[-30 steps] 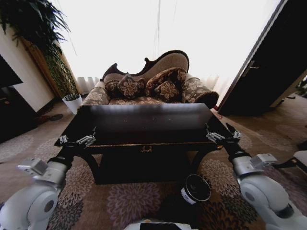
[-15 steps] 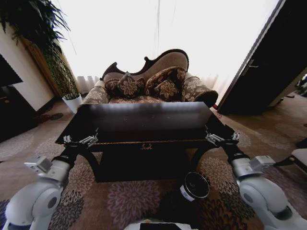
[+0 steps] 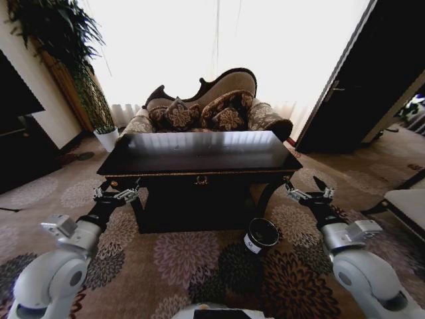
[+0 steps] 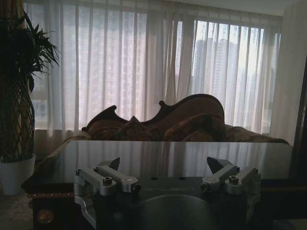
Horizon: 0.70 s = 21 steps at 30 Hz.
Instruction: Move to the front of the table and place the trash on the table into the trash bin.
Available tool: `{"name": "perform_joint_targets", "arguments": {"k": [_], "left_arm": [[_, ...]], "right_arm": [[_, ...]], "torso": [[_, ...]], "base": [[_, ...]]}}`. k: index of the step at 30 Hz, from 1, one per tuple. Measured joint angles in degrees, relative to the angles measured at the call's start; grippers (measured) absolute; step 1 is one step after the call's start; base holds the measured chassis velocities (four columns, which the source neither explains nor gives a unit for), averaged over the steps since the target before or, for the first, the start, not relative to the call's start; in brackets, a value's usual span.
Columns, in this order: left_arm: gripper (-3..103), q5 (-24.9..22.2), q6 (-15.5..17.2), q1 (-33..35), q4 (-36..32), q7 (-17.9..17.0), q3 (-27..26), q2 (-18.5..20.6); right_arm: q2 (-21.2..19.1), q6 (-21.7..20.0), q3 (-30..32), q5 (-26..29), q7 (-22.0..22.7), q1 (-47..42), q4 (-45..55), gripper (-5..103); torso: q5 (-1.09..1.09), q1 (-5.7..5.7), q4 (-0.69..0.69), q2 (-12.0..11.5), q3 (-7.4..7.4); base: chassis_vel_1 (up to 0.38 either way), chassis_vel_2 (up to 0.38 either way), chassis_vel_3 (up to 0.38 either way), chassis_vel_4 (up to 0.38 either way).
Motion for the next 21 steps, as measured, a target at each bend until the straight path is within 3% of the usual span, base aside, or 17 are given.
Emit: {"name": "perform_joint_targets", "arguments": {"k": [21], "left_arm": [[100, 0.4, 0.1, -0.3, 0.2, 0.0, 1.0, 0.2]], "right_arm": [[0.5, 0.1, 0.2, -0.6, -0.4, -0.6, 0.3, 100]], "torso": [[-0.01, 0.02, 0.0, 0.0, 0.0]], "base": [[0.352, -0.359, -0.353, 0.354]]}}
